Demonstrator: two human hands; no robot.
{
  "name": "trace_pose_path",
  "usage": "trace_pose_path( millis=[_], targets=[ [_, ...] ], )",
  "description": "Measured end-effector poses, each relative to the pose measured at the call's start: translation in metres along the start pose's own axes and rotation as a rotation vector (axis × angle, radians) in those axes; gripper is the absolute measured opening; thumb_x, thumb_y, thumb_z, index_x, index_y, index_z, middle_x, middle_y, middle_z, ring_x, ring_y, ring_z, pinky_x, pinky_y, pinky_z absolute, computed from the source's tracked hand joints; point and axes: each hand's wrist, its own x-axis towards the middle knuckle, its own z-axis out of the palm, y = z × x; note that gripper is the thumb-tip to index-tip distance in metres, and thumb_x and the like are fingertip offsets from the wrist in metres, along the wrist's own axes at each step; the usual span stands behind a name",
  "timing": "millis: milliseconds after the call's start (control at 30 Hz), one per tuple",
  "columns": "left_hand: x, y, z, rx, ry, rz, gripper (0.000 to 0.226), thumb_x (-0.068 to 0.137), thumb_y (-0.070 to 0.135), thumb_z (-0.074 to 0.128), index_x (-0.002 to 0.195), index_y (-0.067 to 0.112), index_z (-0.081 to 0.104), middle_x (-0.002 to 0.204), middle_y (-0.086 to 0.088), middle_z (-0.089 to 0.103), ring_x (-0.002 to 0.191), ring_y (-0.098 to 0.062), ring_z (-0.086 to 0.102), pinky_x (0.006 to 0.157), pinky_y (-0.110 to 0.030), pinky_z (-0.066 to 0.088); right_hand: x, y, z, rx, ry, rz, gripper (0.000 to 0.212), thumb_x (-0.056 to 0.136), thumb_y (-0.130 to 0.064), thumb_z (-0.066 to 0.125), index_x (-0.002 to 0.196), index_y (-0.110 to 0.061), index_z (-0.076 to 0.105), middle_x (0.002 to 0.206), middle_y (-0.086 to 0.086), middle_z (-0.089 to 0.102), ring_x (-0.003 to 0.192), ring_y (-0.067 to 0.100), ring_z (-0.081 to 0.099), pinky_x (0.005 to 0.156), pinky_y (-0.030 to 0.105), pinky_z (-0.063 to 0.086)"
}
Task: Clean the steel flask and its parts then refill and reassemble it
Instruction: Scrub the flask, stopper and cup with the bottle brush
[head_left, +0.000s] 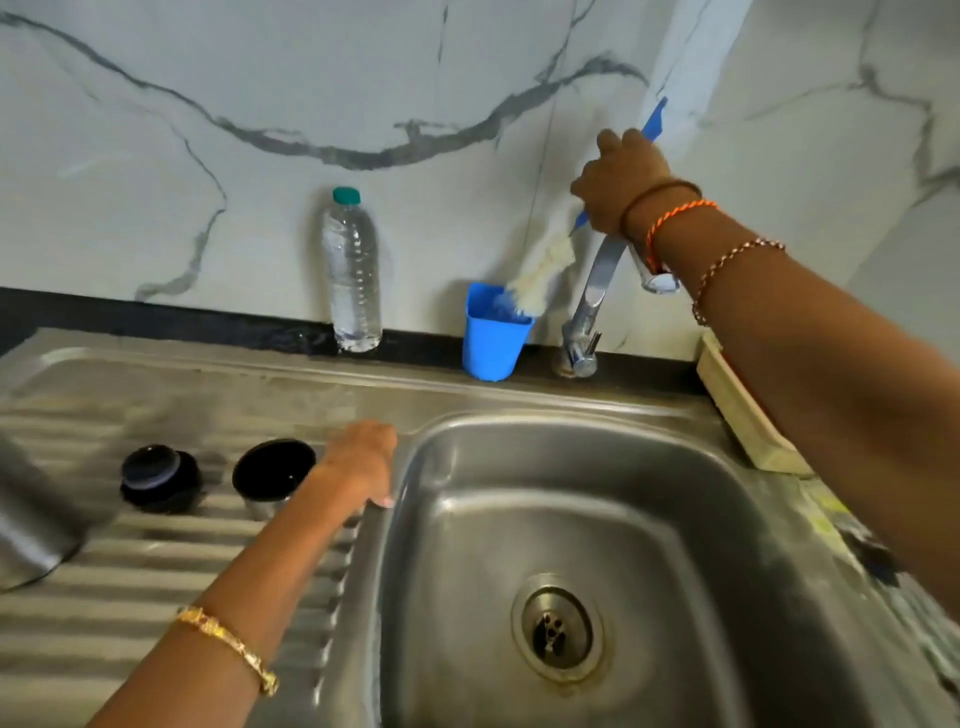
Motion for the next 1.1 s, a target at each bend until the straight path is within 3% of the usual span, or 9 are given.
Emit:
trace_pose_path(
  millis=[133, 267, 333, 467, 633, 767, 900, 1000, 1100],
  targets=[
    [-0.011, 0.005, 0.021, 0.089, -0.070, -0.047, 0.060, 0.069, 0.024, 0.081, 0.119, 0.007, 0.055, 0.127, -0.010, 0.049, 0.115, -0.022, 0.052, 0.091, -0.026, 0.042, 0.001, -0.019, 0.025, -0.144, -0.008, -0.101, 0.021, 0.094, -0.028, 0.049, 0.108, -0.019, 0.063, 0.109, 0.000, 0.066, 0.114, 0.021, 0.043, 0.083, 0.030, 0.029],
    [-0.015, 0.005, 0.041, 0.078, -0.077, -0.087, 0.067, 0.071, 0.026, 0.079, 0.128, 0.009, 0.048, 0.133, -0.007, 0.045, 0.122, -0.021, 0.048, 0.094, -0.025, 0.039, 0.003, -0.019, 0.026, -0.139, 0.174, -0.097, 0.020, 0.092, -0.022, 0.051, 0.105, -0.023, 0.065, 0.102, -0.001, 0.068, 0.109, 0.020, 0.051, 0.100, 0.030, 0.030],
    [-0.009, 0.002, 0.043, 0.052, -0.070, -0.097, 0.066, 0.071, 0.027, 0.079, 0.126, 0.009, 0.050, 0.132, -0.007, 0.048, 0.121, -0.020, 0.048, 0.097, -0.024, 0.038, 0.005, -0.020, 0.022, -0.109, 0.214, -0.080, 0.022, 0.091, -0.015, 0.051, 0.104, -0.024, 0.066, 0.103, 0.001, 0.068, 0.108, 0.023, 0.054, 0.105, 0.032, 0.027],
    [-0.003, 0.003, 0.040, -0.014, -0.019, -0.094, 0.057, 0.074, 0.028, 0.077, 0.122, 0.009, 0.053, 0.130, -0.006, 0.051, 0.120, -0.019, 0.048, 0.097, -0.024, 0.038, 0.009, -0.039, 0.011, -0.079, 0.179, -0.187, 0.026, 0.092, -0.004, 0.045, 0.105, -0.015, 0.064, 0.113, 0.006, 0.066, 0.109, 0.026, 0.055, 0.102, 0.033, 0.029],
    [-0.013, 0.000, 0.055, -0.077, -0.015, -0.067, 0.053, 0.071, 0.028, 0.079, 0.117, 0.011, 0.060, 0.127, -0.004, 0.052, 0.116, -0.018, 0.052, 0.094, -0.024, 0.041, 0.001, -0.025, 0.003, -0.032, 0.181, -0.084, 0.023, 0.094, -0.007, 0.046, 0.107, -0.016, 0.063, 0.112, 0.005, 0.065, 0.110, 0.024, 0.055, 0.102, 0.033, 0.029],
    [-0.012, -0.004, 0.053, -0.069, -0.021, -0.052, 0.045, 0.073, 0.025, 0.078, 0.112, 0.010, 0.062, 0.125, -0.004, 0.053, 0.114, -0.018, 0.053, 0.093, -0.024, 0.043, -0.017, -0.032, 0.002, -0.041, 0.192, -0.124, 0.017, 0.092, -0.012, 0.047, 0.103, -0.018, 0.059, 0.108, 0.001, 0.065, 0.106, 0.021, 0.056, 0.097, 0.032, 0.030],
    [-0.001, -0.013, 0.043, -0.062, 0.014, -0.063, 0.045, 0.074, 0.025, 0.076, 0.113, 0.009, 0.060, 0.124, -0.004, 0.054, 0.115, -0.019, 0.053, 0.093, -0.024, 0.041, -0.036, 0.000, -0.015, 0.108, 0.274, 0.043, 0.020, 0.091, -0.015, 0.047, 0.106, -0.018, 0.059, 0.108, 0.002, 0.065, 0.108, 0.024, 0.054, 0.098, 0.034, 0.027],
    [0.005, -0.015, 0.041, -0.055, 0.028, -0.060, 0.045, 0.077, 0.024, 0.075, 0.114, 0.007, 0.058, 0.125, -0.006, 0.053, 0.116, -0.021, 0.052, 0.093, -0.026, 0.041, -0.066, 0.015, -0.020, 0.314, 0.328, 0.215, 0.021, 0.085, -0.011, 0.049, 0.100, -0.013, 0.064, 0.101, 0.009, 0.066, 0.101, 0.030, 0.054, 0.089, 0.033, 0.016],
    [0.005, -0.012, 0.049, -0.040, 0.031, -0.041, 0.053, 0.079, 0.024, 0.073, 0.124, 0.007, 0.053, 0.130, -0.007, 0.051, 0.120, -0.022, 0.050, 0.097, -0.026, 0.039, -0.107, 0.020, -0.015, 0.507, 0.345, 0.412, 0.019, 0.084, -0.009, 0.052, 0.095, -0.010, 0.067, 0.092, 0.015, 0.067, 0.093, 0.034, 0.055, 0.082, 0.034, 0.015]
  ],
)
